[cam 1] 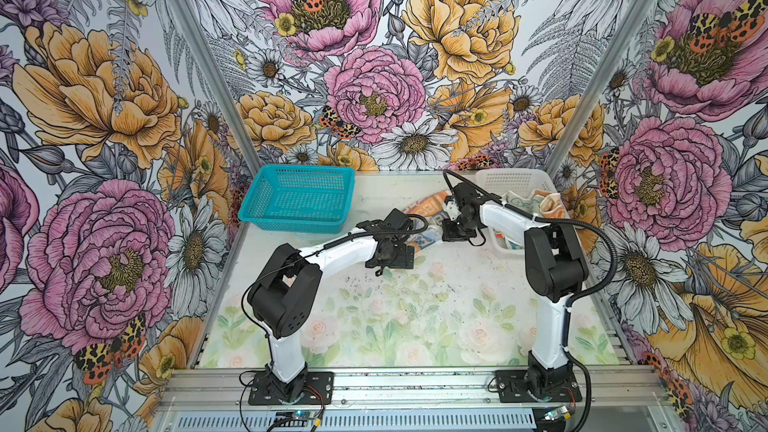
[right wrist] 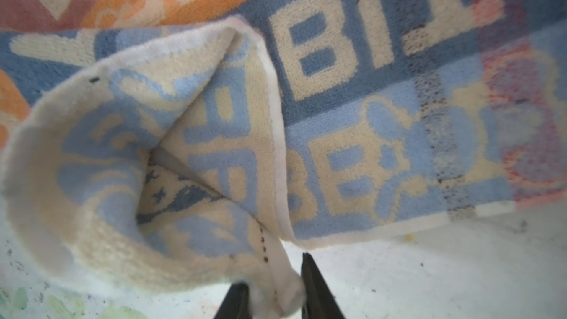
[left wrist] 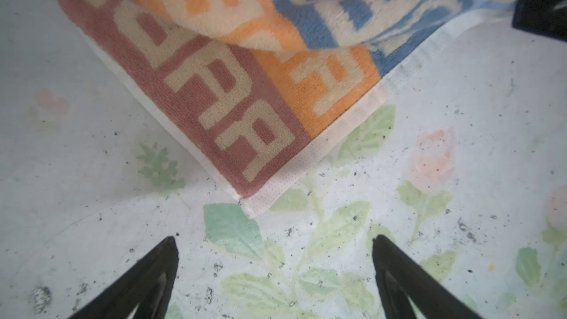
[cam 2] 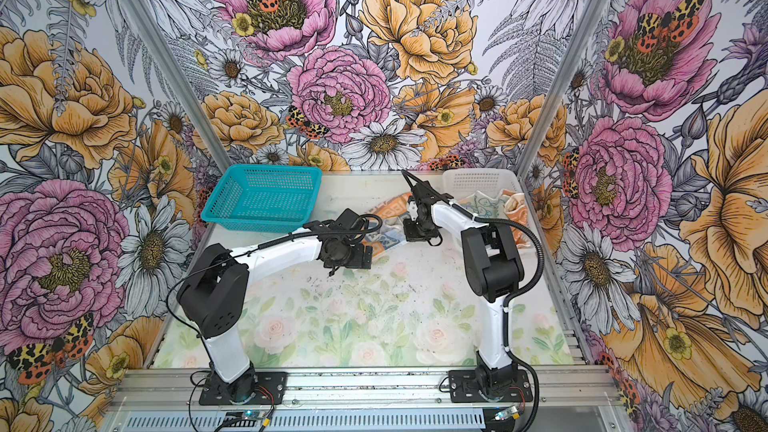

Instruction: Fold and stack the towels

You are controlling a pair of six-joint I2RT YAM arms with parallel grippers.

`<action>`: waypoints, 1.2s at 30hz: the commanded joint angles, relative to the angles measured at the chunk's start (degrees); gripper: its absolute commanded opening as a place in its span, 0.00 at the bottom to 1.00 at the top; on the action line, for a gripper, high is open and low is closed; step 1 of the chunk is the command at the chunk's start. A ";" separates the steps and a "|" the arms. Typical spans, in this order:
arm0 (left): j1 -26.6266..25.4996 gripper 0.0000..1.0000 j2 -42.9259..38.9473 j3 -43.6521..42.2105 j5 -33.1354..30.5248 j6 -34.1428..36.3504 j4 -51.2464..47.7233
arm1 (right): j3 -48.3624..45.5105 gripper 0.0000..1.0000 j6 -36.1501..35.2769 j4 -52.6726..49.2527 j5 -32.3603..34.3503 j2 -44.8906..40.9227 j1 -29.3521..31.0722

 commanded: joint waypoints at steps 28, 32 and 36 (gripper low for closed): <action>-1.45 0.57 10.00 5.12 -8.05 3.48 -3.06 | -0.12 0.00 1.33 1.17 -1.77 -0.80 2.03; -1.47 0.44 10.52 4.26 -8.15 3.74 -3.06 | -0.38 0.00 1.48 1.26 -2.16 -1.26 2.09; -1.55 0.28 10.50 2.88 -7.99 3.74 -3.09 | -0.34 0.00 1.75 1.33 -2.49 -1.56 2.08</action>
